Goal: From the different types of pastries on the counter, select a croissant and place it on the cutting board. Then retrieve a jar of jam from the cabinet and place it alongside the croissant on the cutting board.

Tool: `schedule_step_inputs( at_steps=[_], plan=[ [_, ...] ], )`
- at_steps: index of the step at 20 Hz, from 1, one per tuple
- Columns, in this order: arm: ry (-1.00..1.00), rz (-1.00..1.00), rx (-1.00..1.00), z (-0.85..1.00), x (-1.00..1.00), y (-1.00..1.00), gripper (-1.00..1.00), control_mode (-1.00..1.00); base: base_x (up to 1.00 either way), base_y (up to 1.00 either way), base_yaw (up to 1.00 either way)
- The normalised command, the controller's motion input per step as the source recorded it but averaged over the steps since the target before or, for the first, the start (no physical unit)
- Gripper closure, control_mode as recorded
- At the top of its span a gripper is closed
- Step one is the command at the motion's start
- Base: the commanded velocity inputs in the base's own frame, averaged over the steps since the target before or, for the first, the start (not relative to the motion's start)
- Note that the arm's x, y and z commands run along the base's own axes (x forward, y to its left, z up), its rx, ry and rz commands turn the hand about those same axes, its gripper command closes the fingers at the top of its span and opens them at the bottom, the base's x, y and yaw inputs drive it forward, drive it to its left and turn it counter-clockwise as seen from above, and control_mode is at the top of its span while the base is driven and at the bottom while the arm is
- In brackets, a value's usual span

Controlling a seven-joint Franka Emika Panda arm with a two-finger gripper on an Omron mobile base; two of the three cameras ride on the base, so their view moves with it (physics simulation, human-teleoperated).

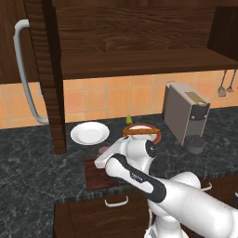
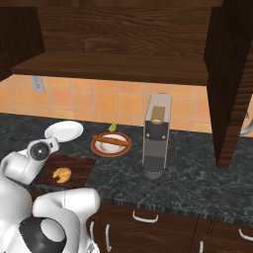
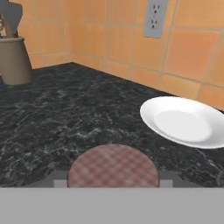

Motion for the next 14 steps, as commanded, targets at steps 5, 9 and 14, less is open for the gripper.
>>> schedule_step_inputs(
  at_steps=[5,9,14],
  plan=[
    [0.00,0.03,0.00,-0.44,0.27,0.00,1.00,-1.00,0.00,0.00,0.00],
    [0.00,0.01,0.00,-0.24,0.29,0.00,1.00,-1.00,0.00,0.00,0.00],
    [0.00,0.03,0.00,-0.30,0.34,0.00,1.00,-1.00,0.00,0.00,0.00]
  ],
)
